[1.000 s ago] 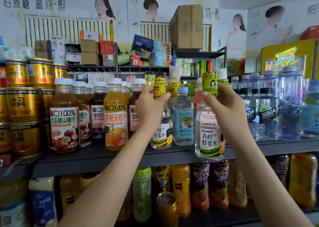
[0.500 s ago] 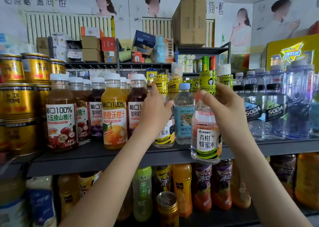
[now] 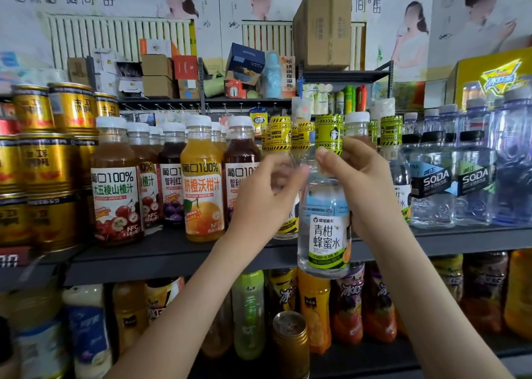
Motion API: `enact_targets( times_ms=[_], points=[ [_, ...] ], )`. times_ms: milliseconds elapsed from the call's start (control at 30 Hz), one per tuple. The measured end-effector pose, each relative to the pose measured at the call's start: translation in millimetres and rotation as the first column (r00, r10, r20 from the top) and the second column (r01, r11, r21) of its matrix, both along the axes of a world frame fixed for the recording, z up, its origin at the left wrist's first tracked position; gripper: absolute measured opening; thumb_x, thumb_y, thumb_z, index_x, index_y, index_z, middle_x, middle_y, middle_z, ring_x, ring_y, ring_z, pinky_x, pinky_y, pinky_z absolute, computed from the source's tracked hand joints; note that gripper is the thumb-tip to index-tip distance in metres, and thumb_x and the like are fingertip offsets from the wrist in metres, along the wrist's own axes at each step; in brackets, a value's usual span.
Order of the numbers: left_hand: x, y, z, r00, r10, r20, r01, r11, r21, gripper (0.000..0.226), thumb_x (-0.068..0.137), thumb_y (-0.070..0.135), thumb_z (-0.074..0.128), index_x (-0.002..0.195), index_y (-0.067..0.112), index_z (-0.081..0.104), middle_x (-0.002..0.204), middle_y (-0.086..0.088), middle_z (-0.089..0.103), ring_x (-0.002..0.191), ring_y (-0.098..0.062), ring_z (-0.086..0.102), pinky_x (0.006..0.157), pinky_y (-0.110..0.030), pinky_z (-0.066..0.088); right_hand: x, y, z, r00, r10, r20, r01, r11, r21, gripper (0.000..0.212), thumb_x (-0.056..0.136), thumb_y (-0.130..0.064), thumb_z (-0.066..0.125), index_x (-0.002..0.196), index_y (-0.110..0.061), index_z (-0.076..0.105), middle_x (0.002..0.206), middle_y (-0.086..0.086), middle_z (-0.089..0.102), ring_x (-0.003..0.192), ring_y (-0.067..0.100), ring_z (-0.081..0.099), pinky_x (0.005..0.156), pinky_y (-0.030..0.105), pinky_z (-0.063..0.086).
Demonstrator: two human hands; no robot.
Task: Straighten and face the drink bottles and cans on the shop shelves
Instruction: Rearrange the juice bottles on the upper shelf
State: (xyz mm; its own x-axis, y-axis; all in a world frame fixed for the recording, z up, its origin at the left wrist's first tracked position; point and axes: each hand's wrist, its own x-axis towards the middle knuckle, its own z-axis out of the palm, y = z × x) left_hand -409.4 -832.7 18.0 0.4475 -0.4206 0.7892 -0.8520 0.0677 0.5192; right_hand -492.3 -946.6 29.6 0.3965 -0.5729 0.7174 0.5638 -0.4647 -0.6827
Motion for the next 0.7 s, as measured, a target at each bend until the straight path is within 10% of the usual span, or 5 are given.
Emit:
enact_targets(
  times_ms=[100, 233, 500, 700],
  points=[
    [-3.8, 9.1, -0.1, 0.974, -0.152, -0.166, 0.195, 0.94, 0.281, 0.069, 0.06, 0.073, 0.068, 0.114, 0.032, 0.057, 0.104, 0.018, 0.066, 0.094, 0.003, 0.062, 0.086, -0.024, 0.051, 10.8, 6.5, 0.0, 0.998, 0.05, 0.025, -0.051, 0.997, 0.063, 0.033, 0.081, -0.028, 0.074, 0.106, -0.024, 0.053, 0.101, 0.012, 0.062, 0.099, 0.027, 0.064, 0.089, 0.036, 0.053],
    [9.5, 12.2, -6.4, 0.954, -0.166, -0.249, 0.223, 0.95, 0.217, 0.053, 0.054, 0.062, 0.075, 0.097, 0.032, 0.067, 0.092, 0.008, 0.073, 0.09, -0.009, 0.069, 0.089, -0.043, 0.054, 17.8, 10.2, -2.2, 0.995, 0.092, -0.037, -0.094, 0.995, -0.033, 0.022, 0.087, -0.027, 0.067, 0.106, -0.019, 0.058, 0.095, 0.007, 0.062, 0.086, 0.011, 0.061, 0.083, 0.03, 0.053],
    [13.7, 32.6, 1.7, 0.864, -0.33, -0.38, 0.363, 0.931, 0.019, 0.035, 0.06, 0.038, 0.074, 0.09, 0.022, 0.07, 0.083, 0.009, 0.074, 0.081, -0.004, 0.07, 0.065, -0.016, 0.048, 7.8, -23.0, 15.8, 0.926, -0.373, -0.062, 0.347, 0.904, -0.25, 0.029, 0.094, -0.017, 0.055, 0.122, -0.014, 0.052, 0.101, -0.003, 0.061, 0.092, 0.01, 0.059, 0.083, 0.024, 0.051],
    [17.4, 41.2, 4.4, 0.866, -0.286, -0.41, 0.321, 0.947, 0.018, 0.047, 0.058, 0.048, 0.084, 0.097, 0.023, 0.072, 0.094, 0.008, 0.074, 0.093, -0.01, 0.068, 0.088, -0.036, 0.048, 28.3, -26.7, 15.6, 0.872, -0.457, -0.177, 0.383, 0.86, -0.337, 0.044, 0.093, -0.019, 0.058, 0.133, -0.007, 0.044, 0.109, 0.0, 0.054, 0.097, 0.012, 0.051, 0.079, 0.021, 0.039]
  ],
)
